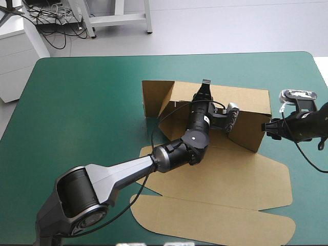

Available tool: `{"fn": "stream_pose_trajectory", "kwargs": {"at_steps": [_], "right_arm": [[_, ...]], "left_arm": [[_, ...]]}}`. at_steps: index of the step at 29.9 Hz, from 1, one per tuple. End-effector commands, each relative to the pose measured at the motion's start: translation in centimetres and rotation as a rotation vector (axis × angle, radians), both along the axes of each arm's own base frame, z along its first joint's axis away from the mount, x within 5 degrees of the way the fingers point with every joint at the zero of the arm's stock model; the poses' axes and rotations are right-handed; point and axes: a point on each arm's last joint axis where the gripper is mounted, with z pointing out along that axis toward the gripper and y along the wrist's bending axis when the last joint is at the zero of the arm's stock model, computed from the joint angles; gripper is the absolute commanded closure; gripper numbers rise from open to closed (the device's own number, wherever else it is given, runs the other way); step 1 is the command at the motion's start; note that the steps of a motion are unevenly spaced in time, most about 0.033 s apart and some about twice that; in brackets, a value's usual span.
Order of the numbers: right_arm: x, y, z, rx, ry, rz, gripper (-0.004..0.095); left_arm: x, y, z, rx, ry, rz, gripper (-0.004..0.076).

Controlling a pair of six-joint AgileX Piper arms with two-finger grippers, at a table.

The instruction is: Fold the box

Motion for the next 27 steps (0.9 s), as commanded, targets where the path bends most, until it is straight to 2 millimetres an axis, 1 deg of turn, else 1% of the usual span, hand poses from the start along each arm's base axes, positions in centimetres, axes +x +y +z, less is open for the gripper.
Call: {"fn": "stream_pose_trajectory", "kwargs": {"at_steps": [1,6,8,14,20,27], "right_arm": [[-0.4,0.3,1.7,0.016,-0.082,0.038,0.0333],[-1.0,1.0,1.5,0.050,-0.037,0.143,0.0333],[-0.9,1.0,1.5,0.043,-0.049,0.144,0.0333],[0.4,0.8,1.9,0.044,-0.161,0.117,0.0333],[1.8,1.4,0.9,0.128,-0.160,0.156,0.0332],[2.4,1.4,0.2,0.154,-0.142,0.156,0.0333]], "left_arm": [[-0.6,0.3,2.5,-0.065,-0.021,0.000,0.0734],[-0.6,0.2,2.5,-0.066,-0.021,-0.006,0.0734],[-0.6,0.2,2.5,-0.082,-0.017,-0.001,0.0734],[-0.6,0.2,2.5,-0.084,-0.019,-0.004,0.0734],[-0.6,0.2,2.6,-0.078,-0.031,-0.008,0.0734],[-0.6,0.2,2.6,-0.076,-0.035,-0.009,0.0734]]}}
